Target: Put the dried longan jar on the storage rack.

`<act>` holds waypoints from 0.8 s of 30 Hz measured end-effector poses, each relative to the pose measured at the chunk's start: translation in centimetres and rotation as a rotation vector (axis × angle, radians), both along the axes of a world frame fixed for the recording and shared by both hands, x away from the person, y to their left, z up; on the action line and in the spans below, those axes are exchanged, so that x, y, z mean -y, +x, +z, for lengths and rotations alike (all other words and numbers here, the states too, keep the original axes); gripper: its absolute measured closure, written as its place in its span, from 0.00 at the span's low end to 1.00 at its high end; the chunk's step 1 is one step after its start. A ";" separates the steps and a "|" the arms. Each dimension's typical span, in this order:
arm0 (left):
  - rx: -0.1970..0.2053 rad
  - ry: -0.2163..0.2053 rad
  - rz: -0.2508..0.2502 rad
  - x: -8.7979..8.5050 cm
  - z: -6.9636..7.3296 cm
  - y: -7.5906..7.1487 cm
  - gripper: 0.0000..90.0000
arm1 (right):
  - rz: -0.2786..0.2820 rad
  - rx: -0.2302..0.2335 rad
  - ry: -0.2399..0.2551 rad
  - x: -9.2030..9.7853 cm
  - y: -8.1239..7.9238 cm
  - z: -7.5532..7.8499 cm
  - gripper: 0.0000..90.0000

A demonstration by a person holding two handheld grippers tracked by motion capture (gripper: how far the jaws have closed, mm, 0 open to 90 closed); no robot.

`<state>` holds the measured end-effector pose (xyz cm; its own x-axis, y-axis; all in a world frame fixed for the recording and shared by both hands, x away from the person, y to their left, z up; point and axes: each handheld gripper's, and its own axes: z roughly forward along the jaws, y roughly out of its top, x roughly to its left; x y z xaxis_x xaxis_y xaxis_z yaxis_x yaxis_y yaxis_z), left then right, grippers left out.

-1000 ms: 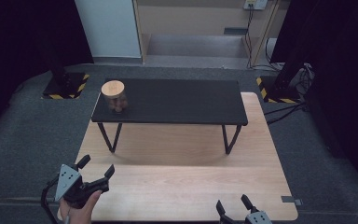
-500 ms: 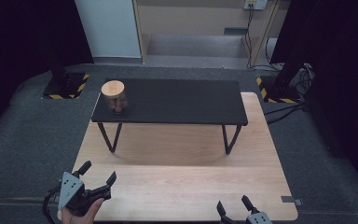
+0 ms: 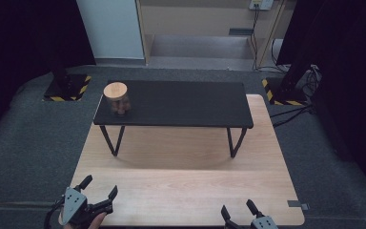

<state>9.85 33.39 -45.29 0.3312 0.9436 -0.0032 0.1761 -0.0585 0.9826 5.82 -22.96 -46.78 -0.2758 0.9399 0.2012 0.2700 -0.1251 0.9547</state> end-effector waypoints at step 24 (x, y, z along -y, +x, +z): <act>0.030 0.034 0.033 -0.3 -0.6 -1.7 0.05 | 0.002 -0.006 -0.005 -0.3 0.6 -0.1 0.09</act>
<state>8.13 33.68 -45.92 0.2992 0.9534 0.0379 0.1493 -0.0860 0.9850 6.42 -22.63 -46.83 -0.2767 0.9402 0.1984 0.2758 -0.1201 0.9537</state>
